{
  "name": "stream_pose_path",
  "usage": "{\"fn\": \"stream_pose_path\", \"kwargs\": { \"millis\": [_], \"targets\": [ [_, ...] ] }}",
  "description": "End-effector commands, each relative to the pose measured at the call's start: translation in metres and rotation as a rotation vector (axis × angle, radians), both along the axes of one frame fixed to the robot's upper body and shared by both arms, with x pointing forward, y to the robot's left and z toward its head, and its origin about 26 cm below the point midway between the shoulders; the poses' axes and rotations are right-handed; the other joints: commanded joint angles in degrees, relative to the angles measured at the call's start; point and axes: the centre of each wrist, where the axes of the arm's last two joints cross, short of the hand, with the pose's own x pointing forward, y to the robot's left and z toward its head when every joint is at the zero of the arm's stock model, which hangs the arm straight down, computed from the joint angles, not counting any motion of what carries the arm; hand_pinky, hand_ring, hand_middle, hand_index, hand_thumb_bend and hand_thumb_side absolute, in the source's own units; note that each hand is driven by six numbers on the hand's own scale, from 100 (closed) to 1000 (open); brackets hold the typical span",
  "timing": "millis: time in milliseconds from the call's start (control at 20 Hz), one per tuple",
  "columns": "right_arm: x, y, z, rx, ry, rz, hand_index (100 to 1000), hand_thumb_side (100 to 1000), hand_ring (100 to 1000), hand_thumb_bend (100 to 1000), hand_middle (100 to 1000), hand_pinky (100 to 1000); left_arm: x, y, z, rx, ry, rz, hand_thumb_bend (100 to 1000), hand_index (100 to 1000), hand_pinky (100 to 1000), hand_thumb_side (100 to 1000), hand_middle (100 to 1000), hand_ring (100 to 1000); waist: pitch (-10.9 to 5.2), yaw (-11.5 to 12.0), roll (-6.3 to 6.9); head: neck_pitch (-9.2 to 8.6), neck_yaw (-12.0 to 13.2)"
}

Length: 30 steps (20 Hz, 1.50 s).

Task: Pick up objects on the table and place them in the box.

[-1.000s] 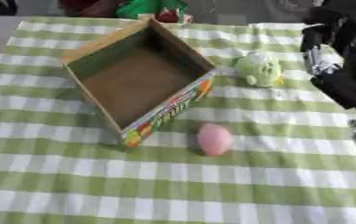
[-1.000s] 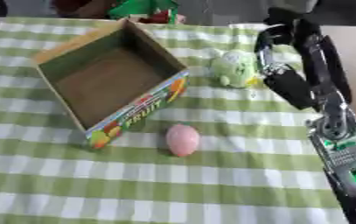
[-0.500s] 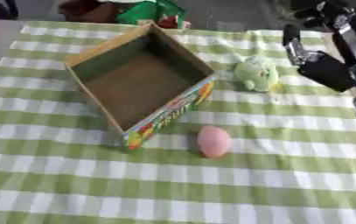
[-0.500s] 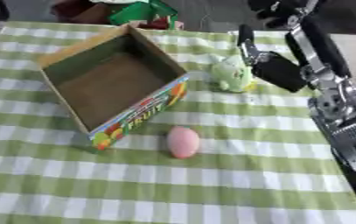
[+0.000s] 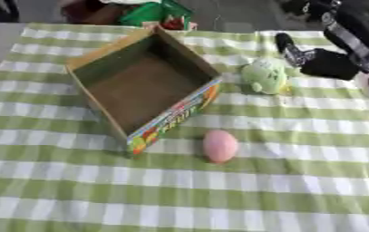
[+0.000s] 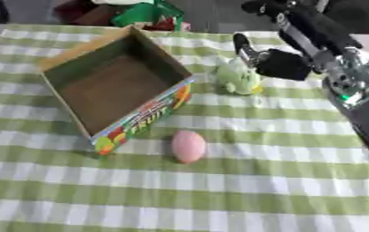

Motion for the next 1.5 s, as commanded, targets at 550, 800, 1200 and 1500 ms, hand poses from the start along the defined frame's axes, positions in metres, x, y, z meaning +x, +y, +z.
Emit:
{"fn": "stream_pose_path", "kwargs": {
  "millis": [550,800,1200,1500],
  "targets": [
    [0.024,-0.02,0.02,-0.224,0.203,-0.128,1000,622,1000,353,963,897,-0.001,0.001,0.008,0.033,-0.013,-0.012,100,767,534,886,660,619,-1.3,0.98,-0.11,-0.24,-1.77],
    [0.042,-0.034,0.017,-0.286,0.286,-0.154,1000,616,1000,363,982,903,0.0,0.001,0.007,0.033,-0.011,-0.013,100,767,534,885,660,619,-1.44,0.95,-0.02,-0.23,-1.92],
    [0.058,-0.046,0.019,-0.309,0.412,-0.188,1000,583,1000,359,970,896,0.0,0.001,0.006,0.031,-0.008,-0.012,100,766,534,885,660,617,-1.39,0.9,-0.01,-0.36,-1.98],
    [0.064,-0.046,0.017,-0.32,0.463,-0.198,1000,576,1000,360,970,894,0.0,0.001,0.007,0.031,-0.009,-0.016,100,766,534,886,661,617,-1.22,0.92,-0.07,-0.4,-1.99]
  ]
}}
